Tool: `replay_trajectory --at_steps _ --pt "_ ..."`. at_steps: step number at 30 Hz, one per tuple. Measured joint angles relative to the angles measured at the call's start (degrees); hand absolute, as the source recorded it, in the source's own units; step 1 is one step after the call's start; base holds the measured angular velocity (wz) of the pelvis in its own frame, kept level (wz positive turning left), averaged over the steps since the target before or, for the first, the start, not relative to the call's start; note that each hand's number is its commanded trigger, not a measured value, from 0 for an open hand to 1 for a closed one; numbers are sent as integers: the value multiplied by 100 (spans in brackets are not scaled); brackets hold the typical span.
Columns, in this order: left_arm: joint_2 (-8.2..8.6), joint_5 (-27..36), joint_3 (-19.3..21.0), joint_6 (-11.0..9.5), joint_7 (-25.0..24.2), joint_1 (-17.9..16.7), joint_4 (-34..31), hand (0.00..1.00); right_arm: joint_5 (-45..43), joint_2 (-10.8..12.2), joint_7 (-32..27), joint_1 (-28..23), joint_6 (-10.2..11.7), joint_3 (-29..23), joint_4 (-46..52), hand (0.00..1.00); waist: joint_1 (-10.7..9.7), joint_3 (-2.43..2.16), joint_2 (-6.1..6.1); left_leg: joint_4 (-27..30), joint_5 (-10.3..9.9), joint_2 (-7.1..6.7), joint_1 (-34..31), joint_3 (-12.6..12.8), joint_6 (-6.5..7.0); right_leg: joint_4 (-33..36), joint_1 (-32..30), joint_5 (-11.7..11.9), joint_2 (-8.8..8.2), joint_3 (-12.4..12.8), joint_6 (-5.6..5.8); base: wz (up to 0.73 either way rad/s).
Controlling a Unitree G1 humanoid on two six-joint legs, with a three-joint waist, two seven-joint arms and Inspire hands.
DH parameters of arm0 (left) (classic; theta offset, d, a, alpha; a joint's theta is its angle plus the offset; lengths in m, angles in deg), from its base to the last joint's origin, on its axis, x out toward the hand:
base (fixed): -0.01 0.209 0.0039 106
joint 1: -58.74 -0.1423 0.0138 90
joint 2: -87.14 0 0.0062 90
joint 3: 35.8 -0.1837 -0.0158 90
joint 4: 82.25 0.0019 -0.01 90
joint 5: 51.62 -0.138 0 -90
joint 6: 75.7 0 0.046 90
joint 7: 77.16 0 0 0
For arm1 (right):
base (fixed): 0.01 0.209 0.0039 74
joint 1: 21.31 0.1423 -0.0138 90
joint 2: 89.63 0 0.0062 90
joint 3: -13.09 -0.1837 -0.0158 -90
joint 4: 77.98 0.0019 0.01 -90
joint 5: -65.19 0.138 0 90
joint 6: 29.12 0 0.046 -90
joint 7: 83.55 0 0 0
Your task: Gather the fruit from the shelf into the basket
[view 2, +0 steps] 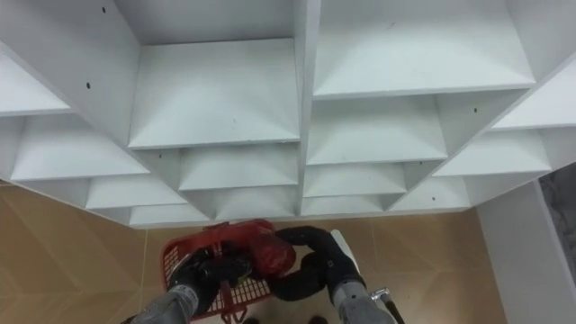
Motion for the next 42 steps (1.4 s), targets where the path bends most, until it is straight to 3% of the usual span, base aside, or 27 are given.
replay_trajectory --at_steps 5,6,7,9,22,30,42 --pt "-17 2 -66 0 -1 -3 -30 100 53 -98 141 -9 1 5 -59 100 8 -3 -12 0 1 0 5 2 0 0 4 0 -3 1 0 0" --pt "-32 1 -69 2 -3 -11 -30 100 55 -100 163 -19 1 4 -72 96 6 -3 -17 0 2 0 7 7 0 1 4 0 -3 6 0 0" --pt "-32 0 -68 2 -3 -19 -30 100 55 -102 173 -25 1 4 -77 74 5 -3 -18 0 2 0 8 9 0 1 4 0 -4 7 0 0" --pt "-33 2 -70 15 -3 -37 -32 100 55 -103 215 -53 -2 2 -85 0 -2 -3 -28 0 2 -1 8 15 1 7 0 0 -5 19 0 0" --pt "-34 446 -209 24 -41 -49 -455 100 -79 -71 553 -177 -245 146 -83 0 3 -21 -103 5 2 -2 0 14 0 10 -1 0 2 34 0 0" --pt "-45 446 -384 64 -125 -128 -491 100 -135 68 793 -166 -245 227 -65 0 8 -21 -101 2 1 -2 4 13 0 11 0 0 7 53 0 0" --pt "3 859 -401 68 -164 -217 -493 100 -284 77 1003 -170 -248 223 -67 0 6 -13 -82 3 0 -2 -5 1 -1 7 0 0 17 70 0 0"
